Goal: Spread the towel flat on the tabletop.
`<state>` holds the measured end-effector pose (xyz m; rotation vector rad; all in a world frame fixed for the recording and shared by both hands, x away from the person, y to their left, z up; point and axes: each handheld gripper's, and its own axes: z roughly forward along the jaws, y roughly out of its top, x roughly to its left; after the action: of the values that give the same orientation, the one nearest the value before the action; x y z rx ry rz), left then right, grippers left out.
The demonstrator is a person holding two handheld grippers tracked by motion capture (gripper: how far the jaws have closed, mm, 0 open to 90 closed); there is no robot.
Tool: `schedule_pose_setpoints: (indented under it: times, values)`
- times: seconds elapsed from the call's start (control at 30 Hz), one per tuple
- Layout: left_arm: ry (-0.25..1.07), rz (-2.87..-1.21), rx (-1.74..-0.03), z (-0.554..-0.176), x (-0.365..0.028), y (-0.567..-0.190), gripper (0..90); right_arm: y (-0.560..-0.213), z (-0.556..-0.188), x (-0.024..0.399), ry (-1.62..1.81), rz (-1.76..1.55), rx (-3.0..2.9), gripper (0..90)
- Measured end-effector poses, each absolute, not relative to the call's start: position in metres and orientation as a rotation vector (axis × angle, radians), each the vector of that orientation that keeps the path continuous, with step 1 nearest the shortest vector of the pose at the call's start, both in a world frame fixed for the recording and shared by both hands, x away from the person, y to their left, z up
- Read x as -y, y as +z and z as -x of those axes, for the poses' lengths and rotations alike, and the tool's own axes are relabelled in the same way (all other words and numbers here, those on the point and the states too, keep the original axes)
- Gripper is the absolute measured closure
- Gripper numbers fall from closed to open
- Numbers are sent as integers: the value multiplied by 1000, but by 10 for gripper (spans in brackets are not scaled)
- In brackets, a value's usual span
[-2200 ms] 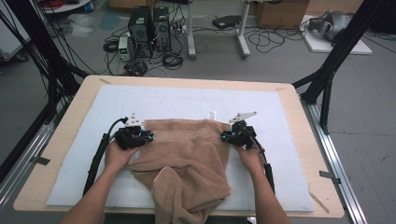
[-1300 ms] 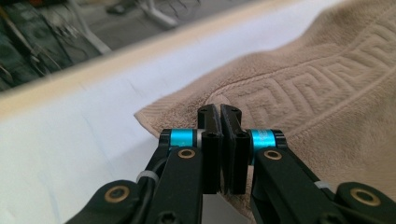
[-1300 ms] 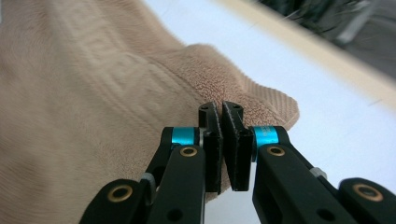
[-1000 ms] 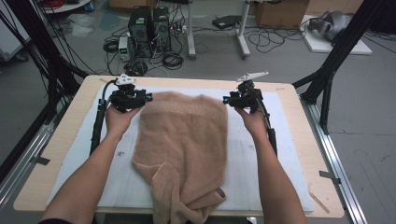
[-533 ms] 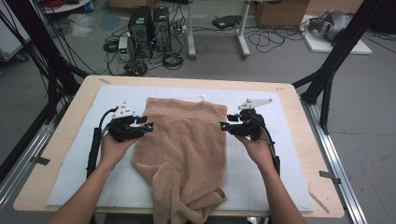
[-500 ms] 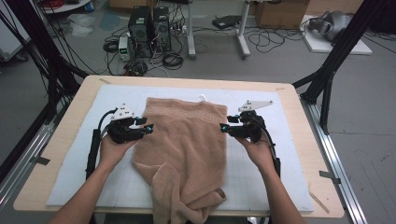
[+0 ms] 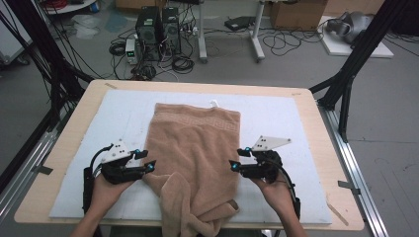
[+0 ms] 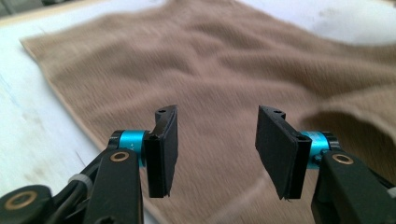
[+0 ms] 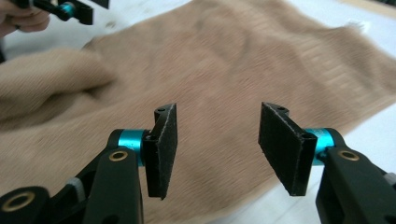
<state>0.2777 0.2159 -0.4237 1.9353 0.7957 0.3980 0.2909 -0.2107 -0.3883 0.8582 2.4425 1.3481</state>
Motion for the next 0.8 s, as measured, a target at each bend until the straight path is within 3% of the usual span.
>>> schedule_pose_setpoints:
  times: [0.3,0.53,0.8]
  values:
    - [308,-2056,-812,-274,-211,-445,507,-417,-280,199,1281,-840,-2555,493]
    - [293,-2106,-793,-276,-210,-448,553,-437,-281,192,1180,-859,-2634,599]
    - [289,-2175,-737,-277,-202,-444,792,-442,-288,193,1138,-865,-2639,819]
